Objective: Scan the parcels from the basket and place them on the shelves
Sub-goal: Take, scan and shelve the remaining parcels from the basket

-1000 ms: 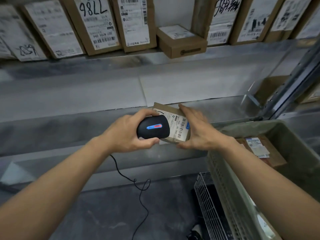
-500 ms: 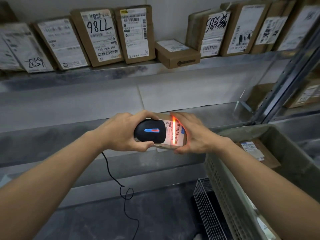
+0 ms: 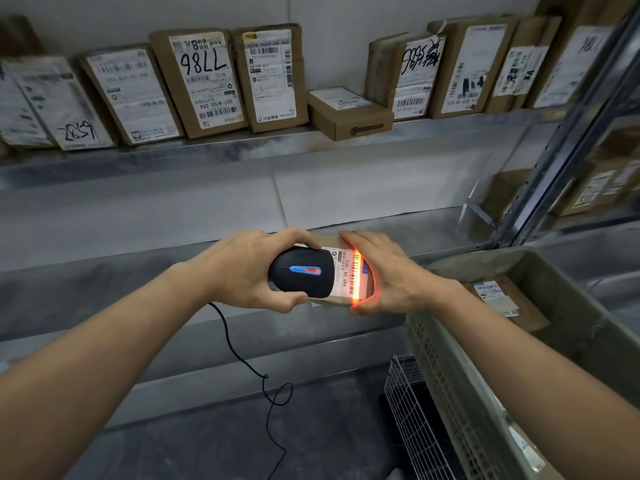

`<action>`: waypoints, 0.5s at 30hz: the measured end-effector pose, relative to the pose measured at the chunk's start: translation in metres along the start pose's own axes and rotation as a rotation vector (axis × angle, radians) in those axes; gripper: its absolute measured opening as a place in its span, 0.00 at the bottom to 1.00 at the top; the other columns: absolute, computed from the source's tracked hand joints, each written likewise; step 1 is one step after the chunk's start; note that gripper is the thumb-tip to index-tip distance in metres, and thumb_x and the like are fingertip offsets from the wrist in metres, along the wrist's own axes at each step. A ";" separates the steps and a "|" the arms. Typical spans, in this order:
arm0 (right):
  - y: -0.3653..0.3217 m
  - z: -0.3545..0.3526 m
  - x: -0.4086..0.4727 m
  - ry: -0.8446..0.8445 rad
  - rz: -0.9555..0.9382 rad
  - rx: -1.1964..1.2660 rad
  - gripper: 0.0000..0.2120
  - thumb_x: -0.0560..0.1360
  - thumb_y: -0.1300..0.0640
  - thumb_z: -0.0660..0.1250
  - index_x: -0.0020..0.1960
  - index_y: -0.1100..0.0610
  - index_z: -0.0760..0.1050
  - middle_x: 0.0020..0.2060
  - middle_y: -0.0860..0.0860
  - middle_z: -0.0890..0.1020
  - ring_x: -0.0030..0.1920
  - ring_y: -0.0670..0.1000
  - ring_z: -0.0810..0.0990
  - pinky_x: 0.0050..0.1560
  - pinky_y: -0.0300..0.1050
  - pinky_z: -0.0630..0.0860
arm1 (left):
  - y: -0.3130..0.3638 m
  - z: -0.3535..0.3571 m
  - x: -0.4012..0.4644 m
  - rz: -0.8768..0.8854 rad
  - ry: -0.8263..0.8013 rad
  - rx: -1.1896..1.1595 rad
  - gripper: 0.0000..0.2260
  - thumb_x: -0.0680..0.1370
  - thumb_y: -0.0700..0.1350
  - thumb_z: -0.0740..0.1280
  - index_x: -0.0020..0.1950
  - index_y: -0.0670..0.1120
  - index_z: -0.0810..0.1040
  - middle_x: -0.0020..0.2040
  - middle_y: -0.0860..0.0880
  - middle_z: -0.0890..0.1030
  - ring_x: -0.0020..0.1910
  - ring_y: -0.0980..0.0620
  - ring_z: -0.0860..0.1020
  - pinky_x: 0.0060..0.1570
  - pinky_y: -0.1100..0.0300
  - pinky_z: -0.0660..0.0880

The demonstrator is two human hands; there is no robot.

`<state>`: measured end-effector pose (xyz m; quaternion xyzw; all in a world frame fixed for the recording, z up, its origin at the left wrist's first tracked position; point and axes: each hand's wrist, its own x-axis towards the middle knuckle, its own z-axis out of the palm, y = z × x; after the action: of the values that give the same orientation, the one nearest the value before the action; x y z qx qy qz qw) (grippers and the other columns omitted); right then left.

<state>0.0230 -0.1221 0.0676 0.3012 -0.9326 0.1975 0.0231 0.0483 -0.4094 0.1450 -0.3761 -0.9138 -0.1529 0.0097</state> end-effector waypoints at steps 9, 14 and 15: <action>-0.011 0.003 -0.010 -0.012 -0.007 -0.003 0.59 0.62 0.37 0.80 0.82 0.51 0.50 0.76 0.48 0.61 0.75 0.49 0.59 0.75 0.50 0.60 | -0.001 0.003 -0.012 0.021 0.016 0.019 0.30 0.67 0.67 0.68 0.67 0.64 0.65 0.47 0.68 0.78 0.37 0.62 0.77 0.41 0.64 0.75; -0.015 0.012 -0.005 -0.039 -0.024 0.004 0.59 0.63 0.36 0.79 0.82 0.51 0.49 0.77 0.47 0.60 0.76 0.48 0.58 0.77 0.50 0.59 | -0.006 0.005 -0.023 0.015 0.036 0.027 0.30 0.67 0.67 0.68 0.67 0.62 0.66 0.48 0.62 0.82 0.37 0.57 0.78 0.40 0.61 0.76; -0.016 0.013 -0.003 -0.046 -0.030 0.007 0.59 0.63 0.36 0.79 0.82 0.51 0.49 0.77 0.47 0.60 0.76 0.48 0.57 0.77 0.50 0.59 | -0.006 0.006 -0.025 0.006 0.040 0.025 0.30 0.67 0.67 0.68 0.67 0.62 0.66 0.46 0.62 0.82 0.36 0.57 0.78 0.40 0.60 0.76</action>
<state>0.0357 -0.1372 0.0603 0.3196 -0.9276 0.1936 0.0033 0.0634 -0.4288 0.1343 -0.3754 -0.9142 -0.1491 0.0329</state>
